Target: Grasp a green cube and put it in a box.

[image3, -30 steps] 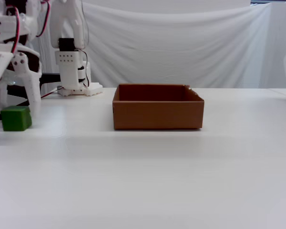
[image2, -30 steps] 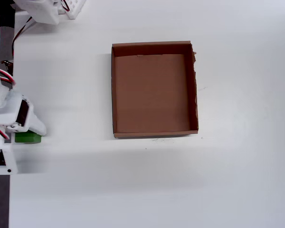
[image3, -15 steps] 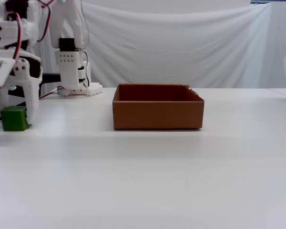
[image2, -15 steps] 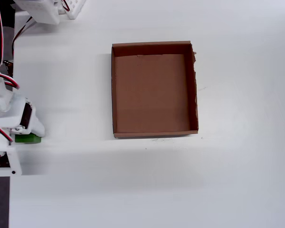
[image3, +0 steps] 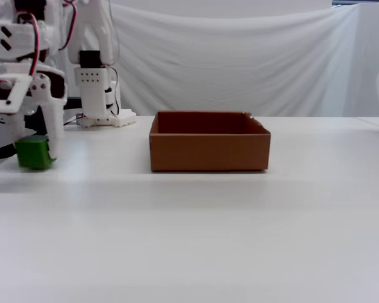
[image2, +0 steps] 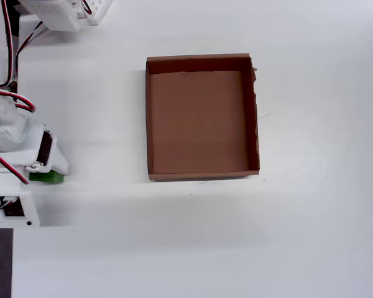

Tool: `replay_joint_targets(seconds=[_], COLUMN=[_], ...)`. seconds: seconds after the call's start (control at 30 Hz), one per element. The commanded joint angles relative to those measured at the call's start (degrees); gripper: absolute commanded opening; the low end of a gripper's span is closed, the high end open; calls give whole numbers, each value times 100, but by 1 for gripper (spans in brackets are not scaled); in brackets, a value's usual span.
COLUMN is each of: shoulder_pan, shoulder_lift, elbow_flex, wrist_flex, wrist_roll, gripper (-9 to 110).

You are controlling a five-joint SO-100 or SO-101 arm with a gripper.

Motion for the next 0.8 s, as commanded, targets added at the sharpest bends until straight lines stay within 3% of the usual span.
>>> replay_joint_targets(seconds=[0.0,0.23,0.77], shoulder_pan=[-299,-1327,-4017], shoulder_lift=[686,1345,861], elbow_flex=[-466,-1037,-1538], wrist_flex=[369,1397,1811], wrist_roll=[378,1239,2312], gripper=[15,15,15])
